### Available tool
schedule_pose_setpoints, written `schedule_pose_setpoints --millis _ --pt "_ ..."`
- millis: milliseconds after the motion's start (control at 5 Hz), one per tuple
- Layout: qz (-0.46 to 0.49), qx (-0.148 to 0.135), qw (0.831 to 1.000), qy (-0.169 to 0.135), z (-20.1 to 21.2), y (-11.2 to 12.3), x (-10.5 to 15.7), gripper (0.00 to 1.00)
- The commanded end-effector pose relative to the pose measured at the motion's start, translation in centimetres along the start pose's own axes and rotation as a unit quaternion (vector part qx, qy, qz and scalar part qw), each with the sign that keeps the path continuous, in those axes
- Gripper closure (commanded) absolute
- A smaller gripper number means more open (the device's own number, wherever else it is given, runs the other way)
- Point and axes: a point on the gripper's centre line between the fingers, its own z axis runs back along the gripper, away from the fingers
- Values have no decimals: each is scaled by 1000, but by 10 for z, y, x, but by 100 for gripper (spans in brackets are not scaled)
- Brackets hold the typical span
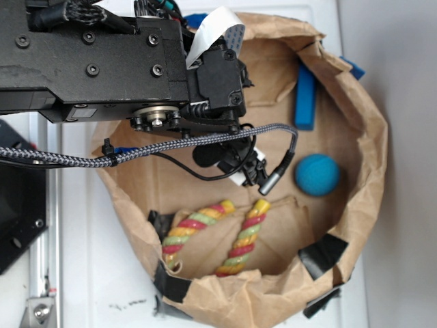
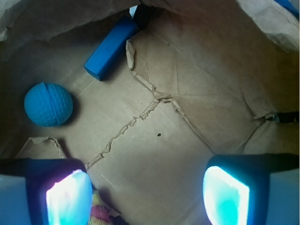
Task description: Grab the blue block.
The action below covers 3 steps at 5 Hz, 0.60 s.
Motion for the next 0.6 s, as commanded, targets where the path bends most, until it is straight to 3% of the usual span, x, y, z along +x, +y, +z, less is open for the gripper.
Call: schedule_pose_setpoints --millis 0,400 --pt "23 -28 999 -15 -2 -15 21 0" --pt "70 -14 997 -33 -11 -40 59 0"
